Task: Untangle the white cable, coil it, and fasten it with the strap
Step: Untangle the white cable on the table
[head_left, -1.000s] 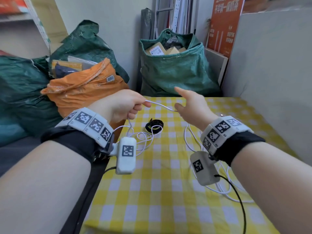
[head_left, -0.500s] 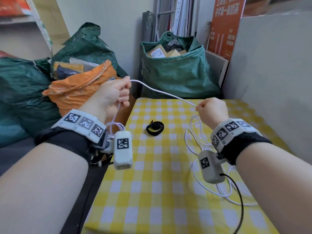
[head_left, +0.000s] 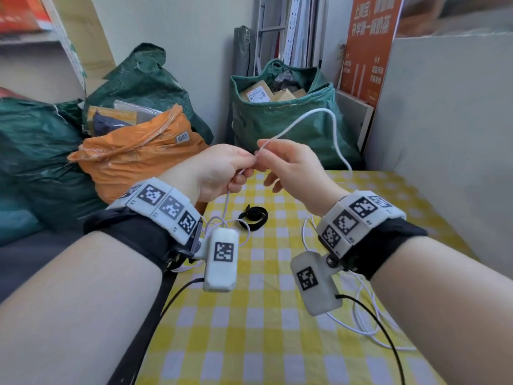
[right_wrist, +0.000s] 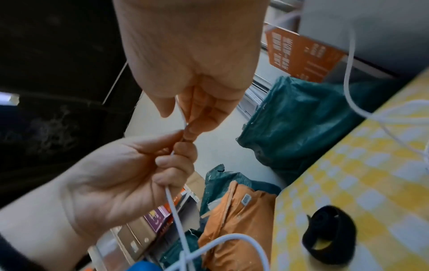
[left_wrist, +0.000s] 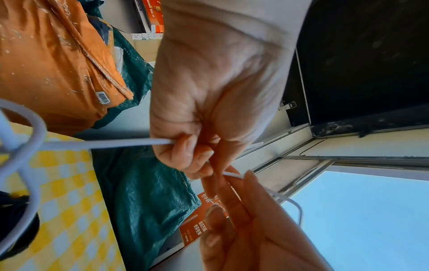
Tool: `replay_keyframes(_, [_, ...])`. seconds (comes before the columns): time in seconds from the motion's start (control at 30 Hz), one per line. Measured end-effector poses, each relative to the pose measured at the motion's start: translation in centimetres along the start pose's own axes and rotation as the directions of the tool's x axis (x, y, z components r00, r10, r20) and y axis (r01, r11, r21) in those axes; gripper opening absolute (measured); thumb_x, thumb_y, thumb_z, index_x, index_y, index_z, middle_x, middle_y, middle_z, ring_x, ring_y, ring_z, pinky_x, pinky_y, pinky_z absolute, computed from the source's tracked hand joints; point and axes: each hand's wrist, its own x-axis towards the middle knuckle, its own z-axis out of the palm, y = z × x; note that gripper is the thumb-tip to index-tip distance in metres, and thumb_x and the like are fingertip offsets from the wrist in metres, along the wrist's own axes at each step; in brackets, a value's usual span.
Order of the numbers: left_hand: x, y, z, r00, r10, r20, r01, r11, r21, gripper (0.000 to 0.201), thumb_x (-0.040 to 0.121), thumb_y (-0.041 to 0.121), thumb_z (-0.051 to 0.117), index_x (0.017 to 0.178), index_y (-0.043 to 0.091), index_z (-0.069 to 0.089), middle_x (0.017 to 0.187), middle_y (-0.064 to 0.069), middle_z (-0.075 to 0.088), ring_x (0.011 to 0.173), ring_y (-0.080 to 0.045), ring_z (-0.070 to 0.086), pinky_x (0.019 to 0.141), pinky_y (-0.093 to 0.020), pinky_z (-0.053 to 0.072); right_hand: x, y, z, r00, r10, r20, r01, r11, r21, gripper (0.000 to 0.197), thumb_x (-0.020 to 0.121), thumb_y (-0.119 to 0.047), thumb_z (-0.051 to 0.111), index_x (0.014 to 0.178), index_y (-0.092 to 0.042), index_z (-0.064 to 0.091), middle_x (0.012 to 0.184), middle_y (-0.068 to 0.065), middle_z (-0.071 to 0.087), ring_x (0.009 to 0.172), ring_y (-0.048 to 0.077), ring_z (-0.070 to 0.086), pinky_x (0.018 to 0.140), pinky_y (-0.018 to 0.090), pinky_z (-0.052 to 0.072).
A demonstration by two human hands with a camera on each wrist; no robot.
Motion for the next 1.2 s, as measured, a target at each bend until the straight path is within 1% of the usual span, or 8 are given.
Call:
replay_keyframes(0.17, [-0.1, 0.1, -0.5, 0.997, -0.023, 0.071, 0.018, 0.997, 0.069, 0.03, 0.1, 0.02, 0.044, 0.076, 0.009, 0.057, 0.049, 0.005, 0.038, 0.043, -0.006, 0.032, 0.04, -0.016, 0.025, 0.7, 0.2, -0.7, 0.99, 0.117, -0.082, -0.106, 0.986, 0.13, 0.024, 0.094, -0.012, 0.048, 0.078, -0.008, 0.065, 0.072, 0.009, 0.067, 0.046, 0.014, 0.054, 0.043, 0.023, 0.048])
replay_keyframes(0.33, [-0.1, -0.1, -2.4, 0.998, -0.013, -0.063, 0.013, 1.0, -0.006, 0.029, 0.098, 0.018, 0.046, 0.071, 0.011, 0.053, 0.047, 0.007, 0.031, 0.043, -0.007, 0.029, 0.042, -0.015, 0.025, 1.5, 3.4, -2.9, 0.882, 0.421, -0.214, -0.446, 0.891, -0.086, 0.032, 0.096, -0.015, 0.04, 0.071, -0.007, 0.059, 0.059, 0.005, 0.061, 0.035, 0.009, 0.051, 0.037, 0.017, 0.04])
replay_keyframes(0.53, [0.0, -0.7, -3.2, 0.996, -0.024, -0.088, 0.021, 0.999, -0.028, 0.026, 0.097, 0.017, 0.049, 0.073, 0.012, 0.058, 0.052, 0.004, 0.052, 0.055, -0.012, 0.049, 0.061, -0.026, 0.039, 1.5, 6.1, -4.5, 0.859, 0.452, -0.238, -0.505, 0.825, -0.256, 0.029, 0.097, -0.014, 0.04, 0.071, -0.012, 0.052, 0.069, 0.005, 0.058, 0.058, 0.016, 0.055, 0.052, 0.024, 0.045])
replay_keyframes(0.63, [-0.6, -0.7, -3.9, 0.995, -0.081, -0.051, 0.077, 0.994, -0.076, 0.023, 0.096, 0.017, 0.049, 0.077, 0.011, 0.06, 0.08, -0.004, 0.07, 0.07, -0.013, 0.059, 0.059, -0.026, 0.043, 1.9, 7.2, -5.5, 0.787, 0.511, -0.347, -0.609, 0.736, -0.297, 0.032, 0.095, -0.015, 0.043, 0.072, -0.005, 0.063, 0.068, 0.008, 0.066, 0.07, 0.024, 0.065, 0.069, 0.032, 0.055])
replay_keyframes(0.8, [-0.7, -1.0, -3.2, 0.994, -0.104, -0.045, 0.102, 0.994, -0.05, 0.019, 0.096, 0.015, 0.05, 0.087, 0.009, 0.065, 0.096, -0.006, 0.066, 0.08, -0.021, 0.065, 0.046, -0.018, 0.045, 0.7, 5.3, -4.4, 0.728, 0.672, -0.134, -0.685, 0.71, -0.162, 0.063, 0.1, -0.042, 0.025, 0.068, 0.001, 0.057, 0.031, 0.001, 0.052, 0.022, 0.009, 0.042, 0.029, 0.01, 0.027])
replay_keyframes(1.0, [-0.2, -1.0, -1.6, 0.992, -0.109, -0.067, 0.111, 0.994, 0.017, 0.024, 0.1, 0.018, 0.045, 0.085, 0.01, 0.061, 0.078, -0.008, 0.064, 0.074, -0.018, 0.062, 0.06, -0.03, 0.059, 0.5, 1.7, -2.4, 0.692, 0.674, 0.261, -0.675, 0.731, -0.1, 0.098, 0.083, -0.08, 0.015, 0.073, 0.002, 0.069, 0.068, 0.014, 0.07, 0.041, 0.016, 0.055, 0.039, 0.017, 0.037])
replay_keyframes(1.13, [0.0, -1.0, -1.4, 0.989, -0.1, -0.113, 0.107, 0.993, 0.057, 0.027, 0.101, 0.02, 0.041, 0.082, 0.013, 0.059, 0.063, -0.007, 0.058, 0.081, -0.022, 0.062, 0.06, -0.034, 0.058, 1.1, 1.1, -2.1, 0.737, 0.661, 0.139, -0.676, 0.724, 0.14, 0.079, 0.085, -0.076, 0.028, 0.095, -0.004, 0.058, 0.087, 0.013, 0.066, 0.063, 0.022, 0.063, 0.048, 0.023, 0.051])
replay_keyframes(1.2, [0.1, -1.2, -1.5, 0.986, -0.107, -0.127, 0.118, 0.99, 0.08, 0.027, 0.101, 0.021, 0.041, 0.081, 0.014, 0.058, 0.058, -0.006, 0.059, 0.08, -0.023, 0.062, 0.064, -0.035, 0.056, 1.5, 1.2, -2.4, 0.759, 0.652, -0.009, -0.646, 0.754, 0.121, 0.065, 0.09, -0.066, 0.032, 0.105, -0.006, 0.051, 0.104, 0.012, 0.062, 0.079, 0.025, 0.061, 0.069, 0.033, 0.057])
